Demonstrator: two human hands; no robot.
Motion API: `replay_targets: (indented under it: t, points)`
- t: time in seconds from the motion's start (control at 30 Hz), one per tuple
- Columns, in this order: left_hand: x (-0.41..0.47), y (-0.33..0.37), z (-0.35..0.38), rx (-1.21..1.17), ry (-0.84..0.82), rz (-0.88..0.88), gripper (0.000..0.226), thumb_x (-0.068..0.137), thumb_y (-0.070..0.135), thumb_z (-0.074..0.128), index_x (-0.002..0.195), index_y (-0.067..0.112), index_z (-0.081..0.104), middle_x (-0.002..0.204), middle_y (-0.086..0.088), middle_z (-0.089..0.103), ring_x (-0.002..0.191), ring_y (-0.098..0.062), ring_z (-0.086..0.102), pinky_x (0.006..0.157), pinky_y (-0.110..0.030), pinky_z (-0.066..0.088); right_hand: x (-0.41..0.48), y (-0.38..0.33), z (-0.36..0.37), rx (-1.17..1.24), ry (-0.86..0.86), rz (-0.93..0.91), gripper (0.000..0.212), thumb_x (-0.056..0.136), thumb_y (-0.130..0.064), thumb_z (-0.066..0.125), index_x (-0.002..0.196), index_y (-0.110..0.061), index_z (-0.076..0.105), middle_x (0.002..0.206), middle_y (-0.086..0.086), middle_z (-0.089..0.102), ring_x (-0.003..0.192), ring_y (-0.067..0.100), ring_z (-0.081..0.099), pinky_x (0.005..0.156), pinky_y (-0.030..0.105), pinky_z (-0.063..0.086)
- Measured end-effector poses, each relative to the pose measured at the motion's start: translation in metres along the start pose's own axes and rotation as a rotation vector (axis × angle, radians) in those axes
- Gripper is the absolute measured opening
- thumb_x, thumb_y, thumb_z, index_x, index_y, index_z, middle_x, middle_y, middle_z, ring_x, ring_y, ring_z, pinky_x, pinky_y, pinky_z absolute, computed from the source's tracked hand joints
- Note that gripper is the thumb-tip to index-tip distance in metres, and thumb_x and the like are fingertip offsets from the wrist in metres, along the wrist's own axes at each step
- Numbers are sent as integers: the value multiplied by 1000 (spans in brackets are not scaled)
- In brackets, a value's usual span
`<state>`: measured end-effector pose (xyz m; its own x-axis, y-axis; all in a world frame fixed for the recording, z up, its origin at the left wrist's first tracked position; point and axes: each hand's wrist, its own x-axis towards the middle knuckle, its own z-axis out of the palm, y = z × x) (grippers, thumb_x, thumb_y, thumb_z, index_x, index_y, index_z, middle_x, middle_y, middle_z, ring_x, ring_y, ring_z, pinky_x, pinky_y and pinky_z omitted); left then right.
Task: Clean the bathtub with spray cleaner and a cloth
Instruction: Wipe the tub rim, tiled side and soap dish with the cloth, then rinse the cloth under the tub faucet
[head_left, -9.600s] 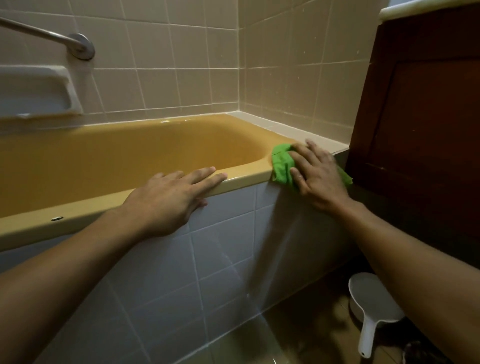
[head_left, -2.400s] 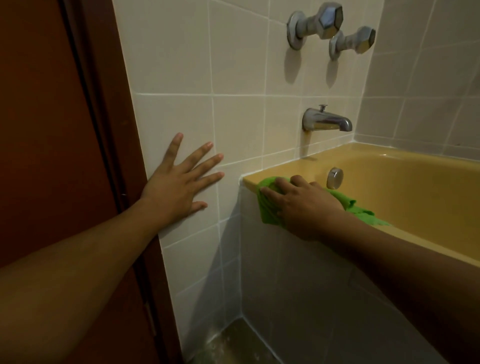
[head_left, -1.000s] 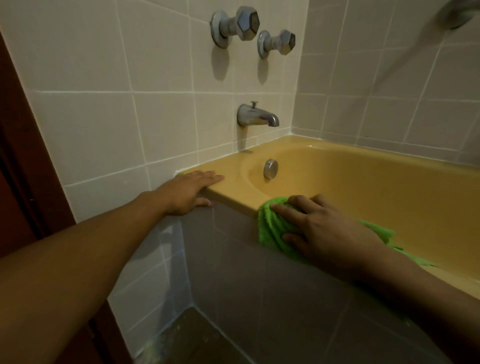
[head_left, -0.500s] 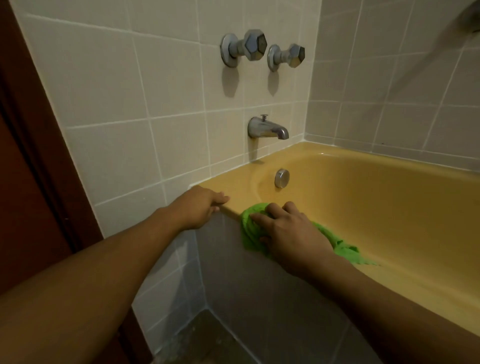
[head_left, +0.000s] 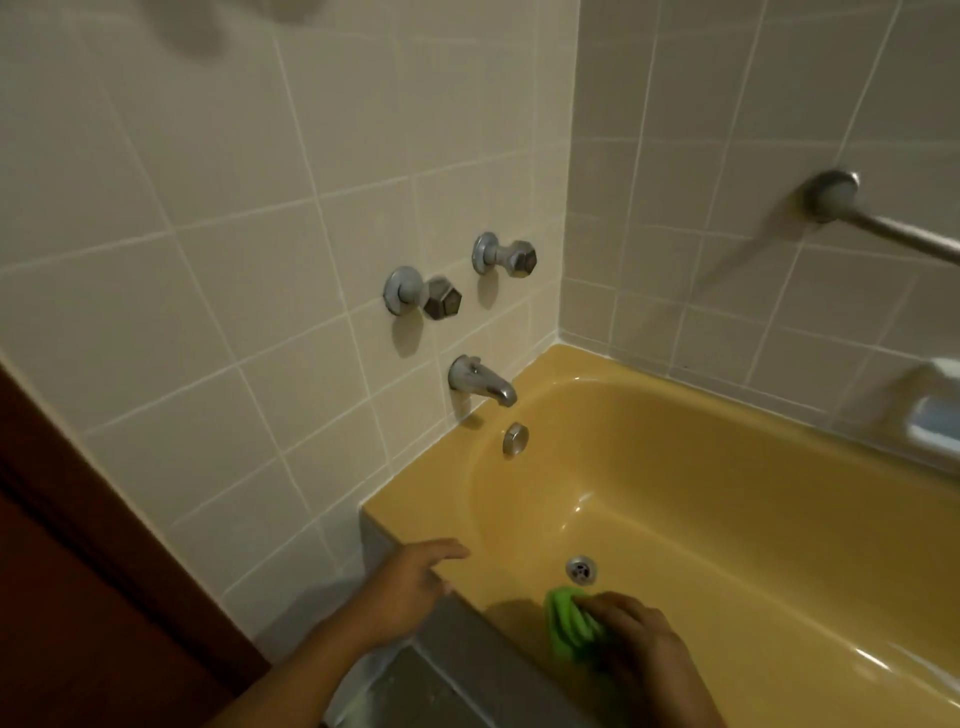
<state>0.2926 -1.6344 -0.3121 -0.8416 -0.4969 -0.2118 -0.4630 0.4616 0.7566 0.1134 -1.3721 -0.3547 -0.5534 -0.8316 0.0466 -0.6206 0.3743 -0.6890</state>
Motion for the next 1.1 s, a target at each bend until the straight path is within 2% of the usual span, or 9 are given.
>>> replay_targets:
  t: [0.1, 0.13, 0.23, 0.33, 0.5, 0.6, 0.77, 0.97, 1.1]
  points:
    - [-8, 83, 1, -330, 28, -71, 38, 84, 13, 77, 105, 45, 74, 115, 5, 71, 114, -17, 64, 83, -15, 50, 11, -51, -67, 227, 69, 26, 70, 83, -12, 73, 117, -71, 58, 124, -28, 61, 107, 12, 65, 93, 33, 55]
    - [-10, 109, -2, -413, 46, -81, 35, 84, 16, 79, 109, 39, 75, 112, 6, 73, 110, -16, 68, 82, -17, 51, 17, -70, -92, 311, 84, 41, 64, 88, -5, 72, 118, -61, 65, 122, -23, 64, 105, 14, 67, 88, 34, 57]
    - [-20, 181, -15, -569, 89, -146, 33, 95, 13, 73, 126, 22, 69, 121, 11, 72, 110, -4, 69, 84, -17, 53, 29, -121, -159, 437, 136, 20, 49, 92, -4, 71, 122, -43, 67, 116, -20, 69, 104, 2, 67, 82, 12, 51]
    - [-39, 245, -32, -744, 90, -216, 27, 100, 19, 66, 126, 21, 69, 117, 3, 76, 108, -14, 73, 89, -30, 56, 33, -155, -207, 439, 122, -9, 46, 94, -14, 71, 125, -46, 61, 116, -35, 63, 109, -7, 61, 88, 7, 46]
    - [-59, 314, -67, -1027, 146, -199, 26, 102, 23, 62, 122, 10, 70, 116, -12, 76, 108, -30, 74, 103, -50, 53, 35, -196, -250, 471, 69, 11, 44, 95, -21, 71, 130, -46, 62, 119, -21, 68, 102, 11, 70, 91, 43, 59]
    - [-56, 328, -79, -948, 133, -128, 28, 100, 14, 65, 128, 10, 68, 118, -11, 76, 111, -28, 73, 97, -45, 58, 40, -210, -252, 489, 60, 22, 43, 95, -22, 71, 130, -45, 62, 119, -19, 69, 100, 12, 71, 88, 48, 60]
    - [-27, 321, -89, -747, 223, -97, 23, 97, 2, 66, 118, 8, 72, 105, -7, 79, 96, -19, 76, 76, -30, 62, 66, -210, -239, 426, 68, 42, 43, 93, -23, 73, 132, -40, 62, 122, -22, 66, 109, -5, 61, 96, 27, 53]
    - [45, 269, -94, -552, 208, -156, 17, 92, 15, 73, 105, 21, 81, 97, -1, 80, 97, -26, 76, 91, -53, 60, 126, -179, -199, 395, 62, 151, 39, 91, -20, 75, 126, -36, 68, 118, -21, 70, 109, 0, 64, 98, 36, 54]
    - [95, 240, -91, -466, 150, -185, 18, 95, 14, 70, 100, 29, 80, 96, 6, 80, 95, -17, 76, 91, -49, 61, 169, -151, -165, 375, 84, 261, 38, 92, -17, 73, 113, -49, 71, 114, -26, 71, 111, 2, 64, 96, 36, 53]
